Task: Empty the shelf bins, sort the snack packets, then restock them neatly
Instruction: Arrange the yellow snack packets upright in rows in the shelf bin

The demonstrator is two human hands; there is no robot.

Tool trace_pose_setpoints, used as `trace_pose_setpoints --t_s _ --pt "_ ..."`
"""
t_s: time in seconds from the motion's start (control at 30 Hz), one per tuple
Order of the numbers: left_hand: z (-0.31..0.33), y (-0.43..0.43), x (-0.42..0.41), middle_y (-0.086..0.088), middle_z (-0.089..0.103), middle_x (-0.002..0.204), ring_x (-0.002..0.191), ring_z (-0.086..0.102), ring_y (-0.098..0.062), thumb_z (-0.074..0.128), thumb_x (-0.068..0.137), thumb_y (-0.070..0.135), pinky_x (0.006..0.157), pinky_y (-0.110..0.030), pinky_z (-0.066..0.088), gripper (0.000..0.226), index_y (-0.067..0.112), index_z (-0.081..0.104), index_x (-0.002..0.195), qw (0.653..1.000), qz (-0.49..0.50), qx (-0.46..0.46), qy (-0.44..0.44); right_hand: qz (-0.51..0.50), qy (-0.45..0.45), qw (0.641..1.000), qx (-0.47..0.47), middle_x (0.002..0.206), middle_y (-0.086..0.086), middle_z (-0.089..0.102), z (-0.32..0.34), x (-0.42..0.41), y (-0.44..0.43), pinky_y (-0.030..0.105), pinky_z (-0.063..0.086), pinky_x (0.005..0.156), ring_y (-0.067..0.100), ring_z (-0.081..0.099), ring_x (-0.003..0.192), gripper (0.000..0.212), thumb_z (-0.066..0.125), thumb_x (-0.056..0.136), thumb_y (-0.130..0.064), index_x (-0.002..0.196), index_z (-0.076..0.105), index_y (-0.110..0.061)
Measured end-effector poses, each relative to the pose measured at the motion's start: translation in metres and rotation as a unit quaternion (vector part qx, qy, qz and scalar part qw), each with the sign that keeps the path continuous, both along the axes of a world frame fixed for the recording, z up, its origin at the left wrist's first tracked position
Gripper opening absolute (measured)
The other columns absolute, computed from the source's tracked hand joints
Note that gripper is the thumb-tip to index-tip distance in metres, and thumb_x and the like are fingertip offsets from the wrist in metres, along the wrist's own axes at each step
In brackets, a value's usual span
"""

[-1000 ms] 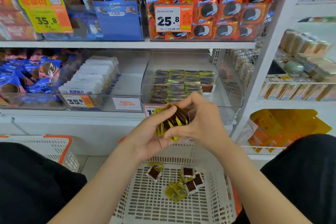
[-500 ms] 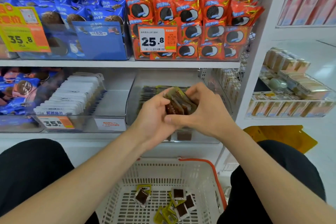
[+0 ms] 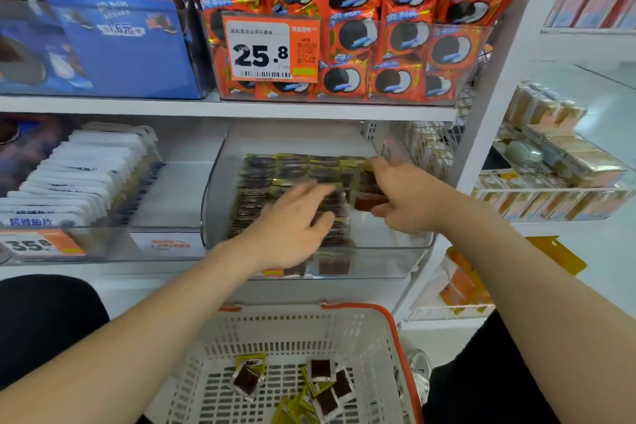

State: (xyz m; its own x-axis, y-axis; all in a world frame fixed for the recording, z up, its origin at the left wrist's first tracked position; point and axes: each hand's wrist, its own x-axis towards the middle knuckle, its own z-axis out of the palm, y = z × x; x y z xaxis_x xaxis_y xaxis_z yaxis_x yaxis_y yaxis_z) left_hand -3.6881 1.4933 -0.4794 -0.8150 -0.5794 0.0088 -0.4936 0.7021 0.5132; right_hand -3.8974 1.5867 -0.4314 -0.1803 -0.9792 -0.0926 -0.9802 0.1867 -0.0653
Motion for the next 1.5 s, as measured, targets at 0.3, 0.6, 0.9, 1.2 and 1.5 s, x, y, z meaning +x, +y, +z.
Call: trace_pose_setpoints --t_s 0.3,0.6,0.9,1.2,1.5 --pt "-0.019 -0.017 -0.007 0.014 -0.018 0.172 0.158 -0.022 -0.017 0.013 0.108 0.056 0.125 -0.065 -0.008 0.057 0.052 0.000 0.163 0.974 -0.063 0.008 -0.218 -0.101 -0.085 0.990 0.055 0.123 0.019 0.055 -0.074 -0.006 -0.029 0.040 0.052 0.086 0.036 0.056 0.118 0.072 0.075 0.088 -0.013 0.140 0.028 -0.002" --pt "-0.023 -0.012 -0.006 0.010 -0.010 0.175 0.160 -0.017 -0.018 0.015 0.109 0.051 0.125 -0.067 -0.004 0.056 0.048 0.007 0.164 0.980 -0.057 -0.010 -0.188 -0.219 -0.208 0.953 0.008 0.151 0.022 0.031 -0.079 0.000 -0.040 0.040 0.038 0.108 0.039 0.034 0.140 0.081 0.067 0.095 -0.010 0.159 0.018 -0.014" --pt "-0.023 -0.010 -0.004 0.010 -0.005 0.175 0.161 -0.013 -0.017 0.017 0.109 0.051 0.126 -0.064 -0.001 0.056 0.047 0.009 0.164 0.981 -0.053 -0.020 -0.183 -0.226 -0.342 0.912 0.010 0.166 0.016 0.012 -0.082 -0.009 -0.058 0.057 0.027 0.122 0.045 0.015 0.153 0.095 0.052 0.072 -0.019 0.158 0.011 -0.019" --pt "-0.024 -0.012 -0.007 0.007 -0.004 0.175 0.161 -0.012 -0.019 0.018 0.109 0.051 0.125 -0.067 0.000 0.056 0.045 0.011 0.164 0.982 -0.054 -0.019 -0.182 -0.244 -0.399 0.884 0.005 0.141 0.016 0.048 -0.073 0.000 -0.048 0.051 0.043 0.113 0.034 0.049 0.130 0.063 0.052 0.090 -0.004 0.148 0.029 -0.006" --pt "-0.022 0.000 0.001 -0.001 0.044 0.157 0.140 0.047 -0.024 0.025 0.110 0.046 0.109 -0.050 0.044 0.050 0.029 0.048 0.151 0.985 -0.041 -0.146 -0.085 -0.202 -0.219 0.954 -0.041 0.097 0.011 0.061 -0.063 0.010 -0.028 0.031 0.042 0.075 0.029 0.060 0.092 0.020 0.058 0.106 -0.026 0.101 0.059 -0.007"
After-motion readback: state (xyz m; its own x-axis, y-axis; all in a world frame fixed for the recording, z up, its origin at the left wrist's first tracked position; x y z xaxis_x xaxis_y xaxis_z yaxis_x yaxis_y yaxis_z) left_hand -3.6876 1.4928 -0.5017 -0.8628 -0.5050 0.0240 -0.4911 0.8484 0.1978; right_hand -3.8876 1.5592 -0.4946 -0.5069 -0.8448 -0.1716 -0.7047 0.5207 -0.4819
